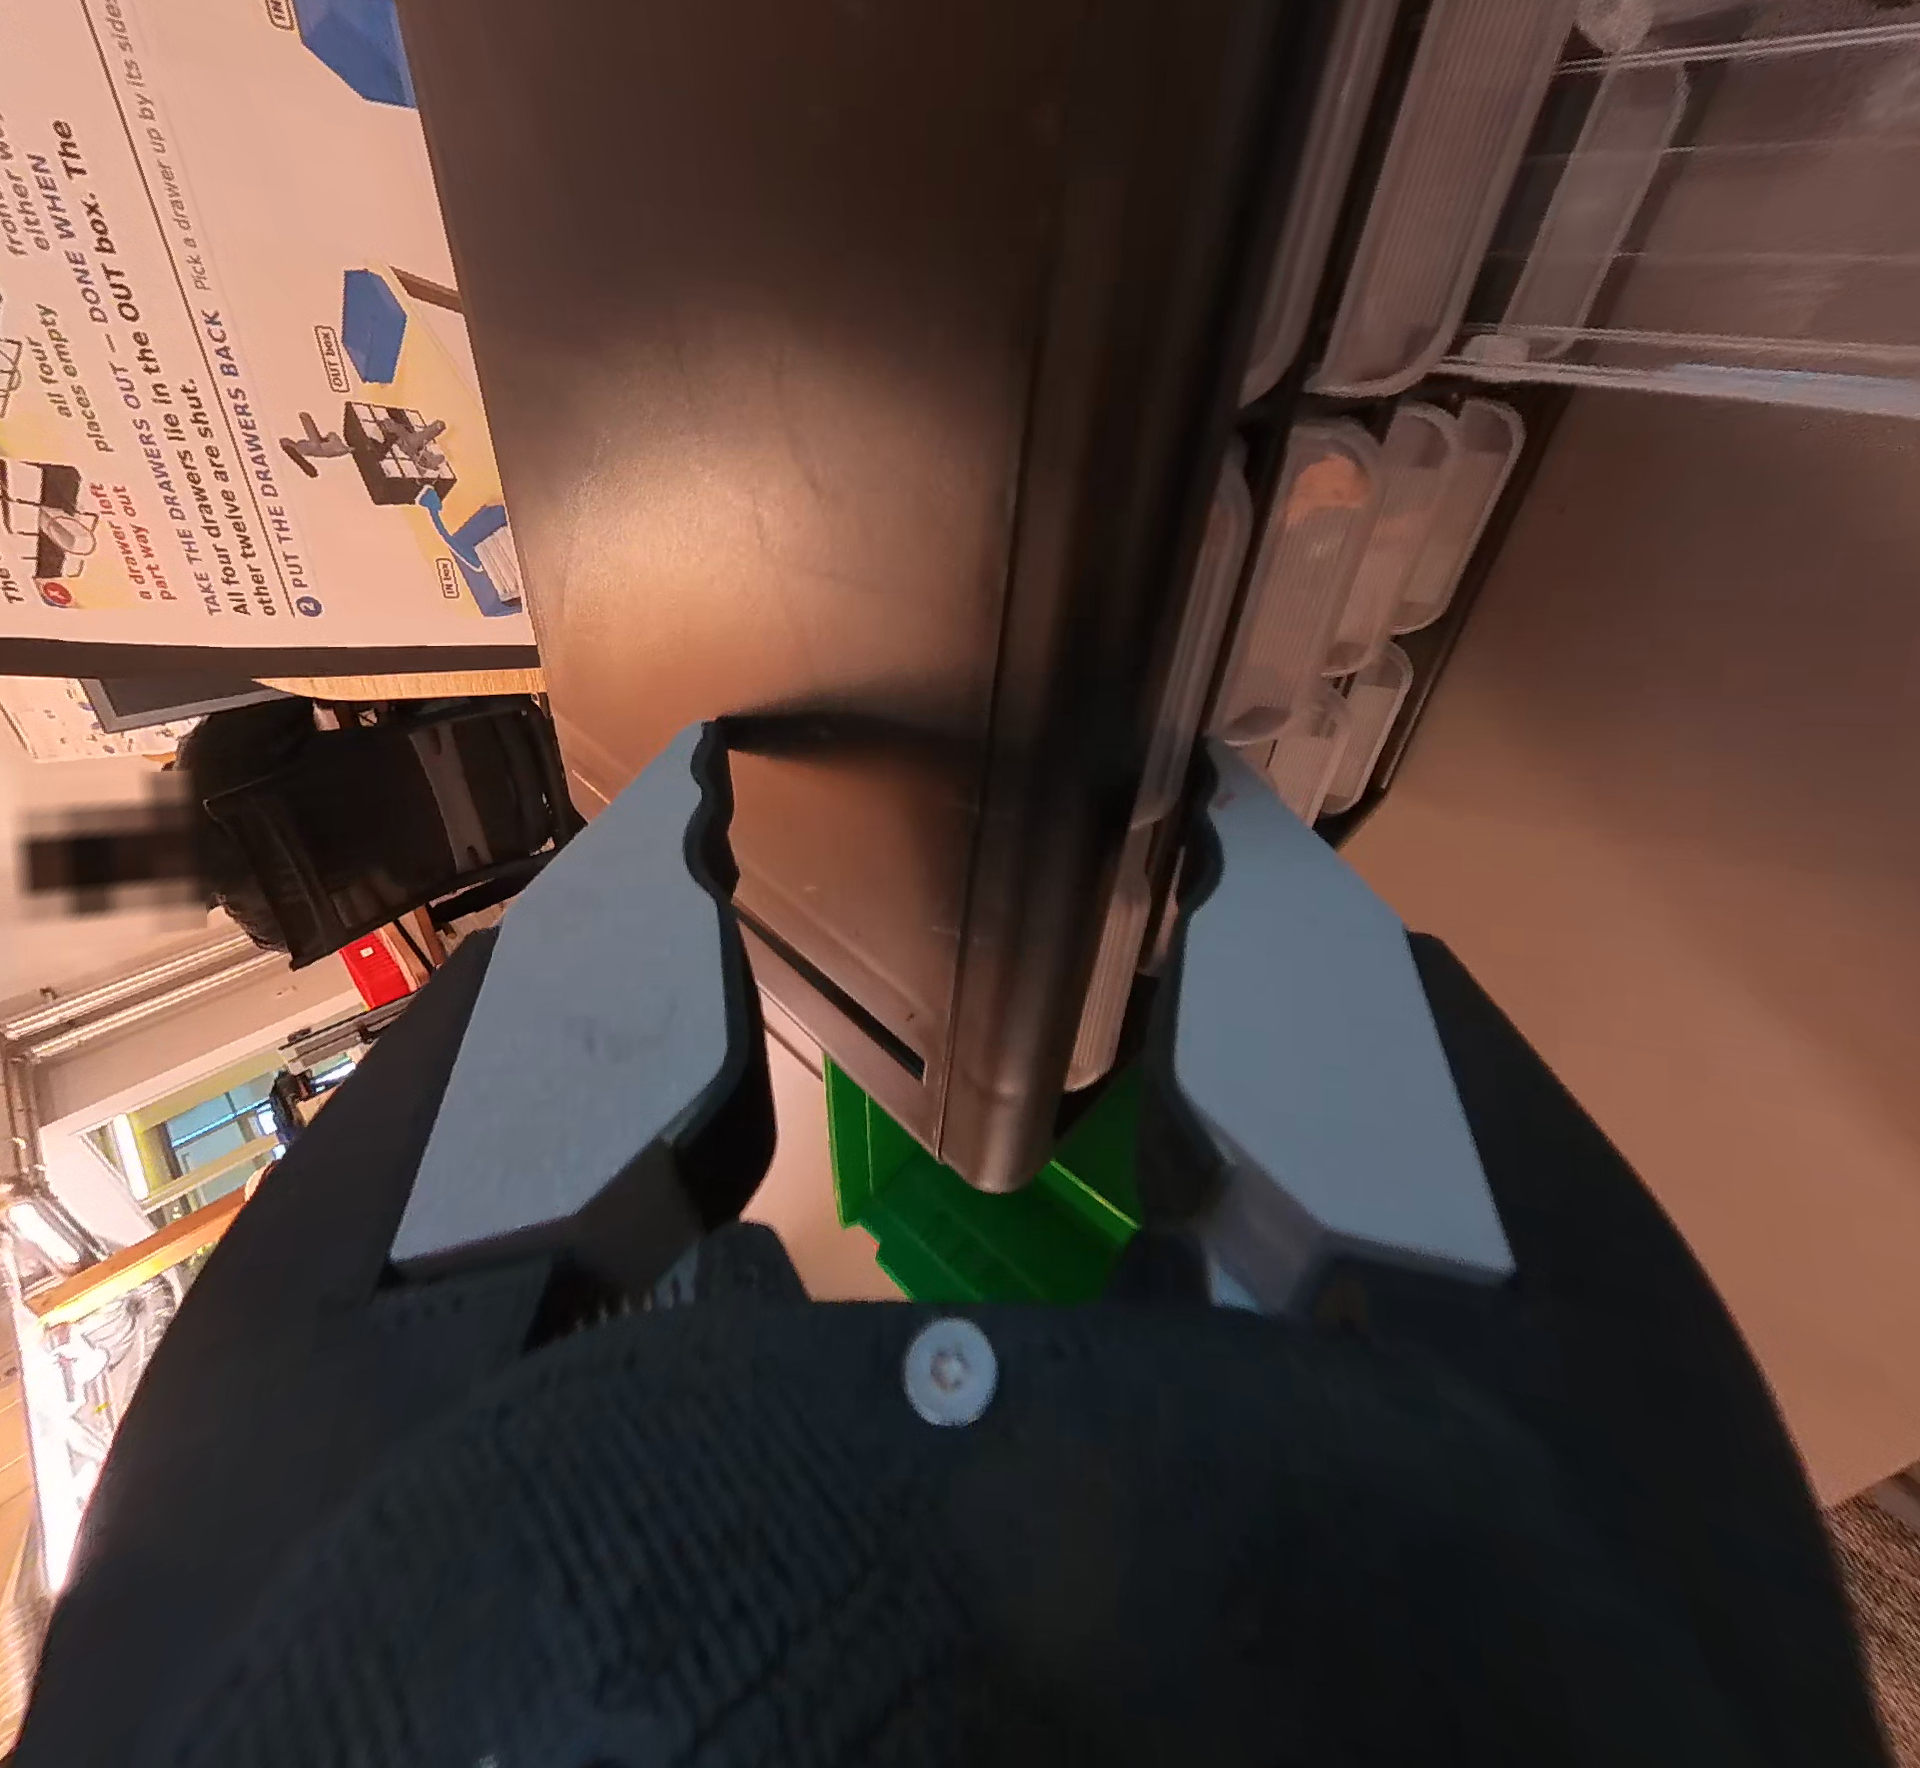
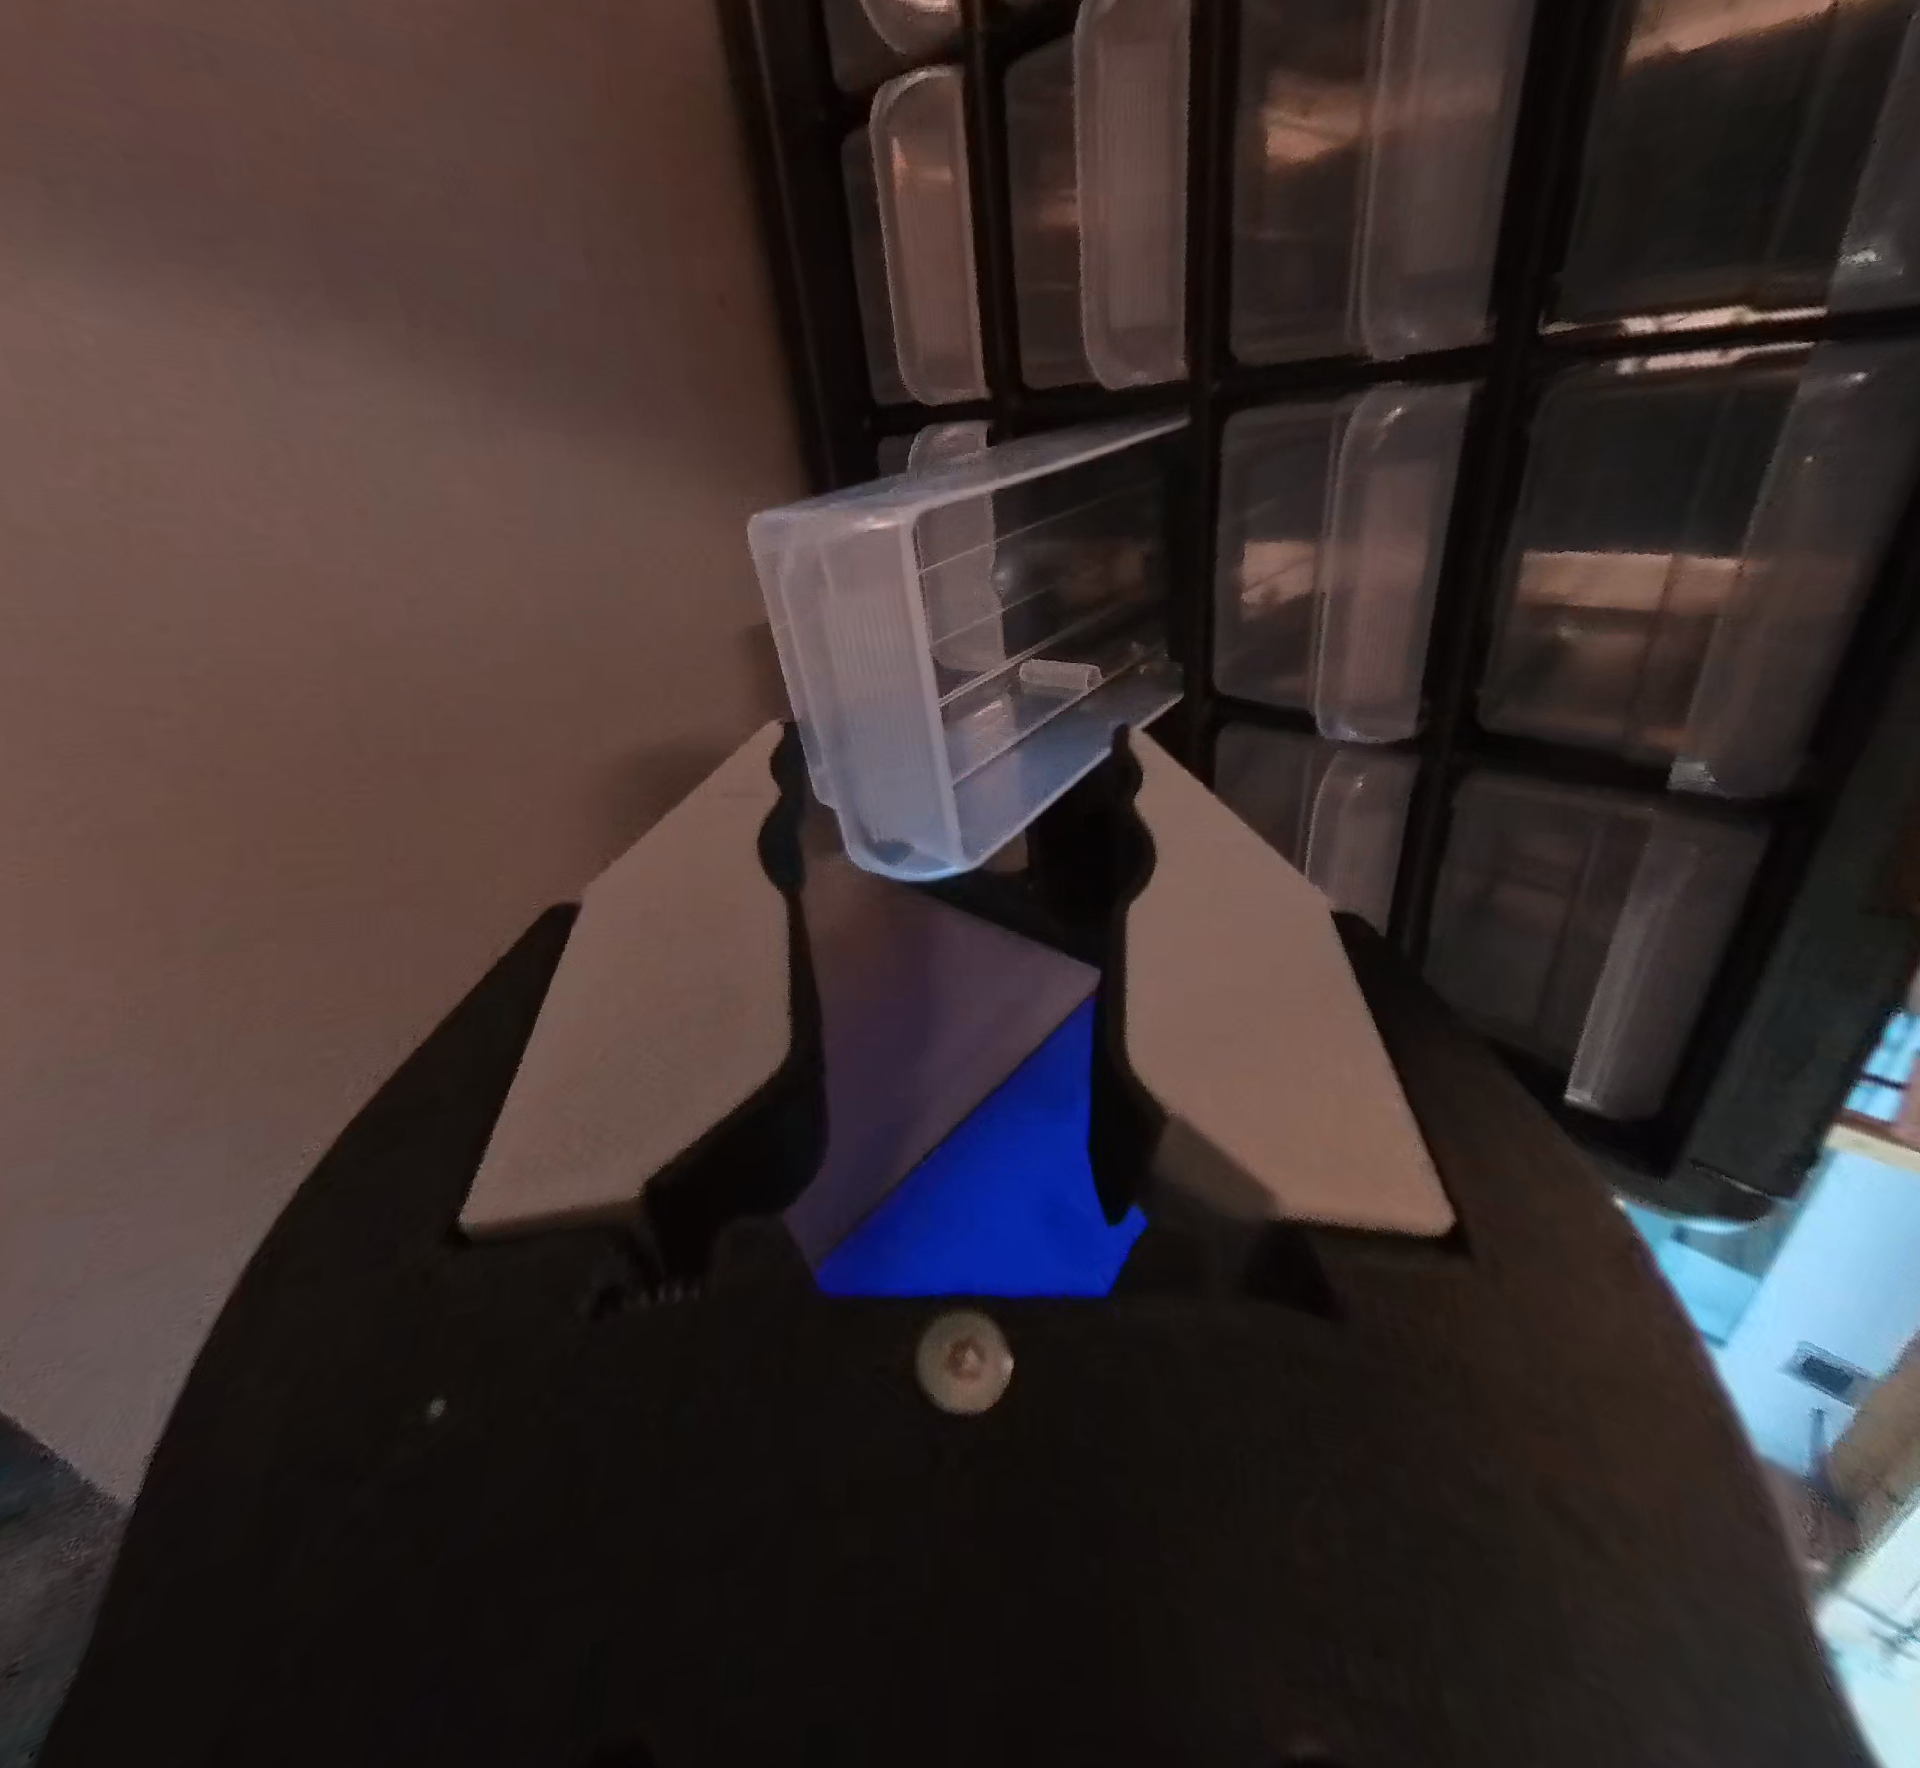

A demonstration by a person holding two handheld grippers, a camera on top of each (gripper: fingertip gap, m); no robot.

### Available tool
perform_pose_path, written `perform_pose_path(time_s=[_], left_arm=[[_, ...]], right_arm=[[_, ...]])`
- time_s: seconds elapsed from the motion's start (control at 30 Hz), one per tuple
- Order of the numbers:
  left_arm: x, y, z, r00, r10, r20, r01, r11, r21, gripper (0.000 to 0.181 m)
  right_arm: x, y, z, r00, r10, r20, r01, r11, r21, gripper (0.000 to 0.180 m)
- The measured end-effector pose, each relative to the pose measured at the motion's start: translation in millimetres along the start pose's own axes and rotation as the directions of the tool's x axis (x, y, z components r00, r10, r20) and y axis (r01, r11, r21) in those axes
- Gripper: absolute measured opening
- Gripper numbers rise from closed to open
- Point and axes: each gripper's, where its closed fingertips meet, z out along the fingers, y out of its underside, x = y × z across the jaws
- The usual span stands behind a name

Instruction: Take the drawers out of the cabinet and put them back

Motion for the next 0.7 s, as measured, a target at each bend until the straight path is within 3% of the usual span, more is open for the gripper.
perform_pose_path(time_s=[0.2, 0.43, 0.53, 0.7], left_arm=[[0.1, -0.1, 0.0, 1.0, -0.008, 0.0, 0.008, 1.0, 0.024, 0.086], [0.2, -0.2, 0.0, 1.0, -0.008, 0.001, 0.008, 1.0, 0.027, 0.086], [0.2, -0.3, 0.1, 1.0, -0.008, 0.002, 0.008, 1.0, 0.022, 0.086], [0.3, -0.4, 0.1, 1.0, -0.009, 0.002, 0.009, 1.0, 0.026, 0.086]], right_arm=[[-1.3, -0.8, 0.2, 0.999, -0.017, -0.037, 0.017, 1.0, -0.005, 0.055], [4.7, -12.3, 5.5, 0.968, -0.141, -0.209, 0.137, 0.99, -0.033, 0.055], [-6.5, -12.0, 8.7, 0.975, -0.155, -0.157, 0.15, 0.988, -0.043, 0.031], [-17.2, -12.3, 2.2, 0.993, -0.1, -0.065, 0.1, 0.995, -0.008, 0.026]])
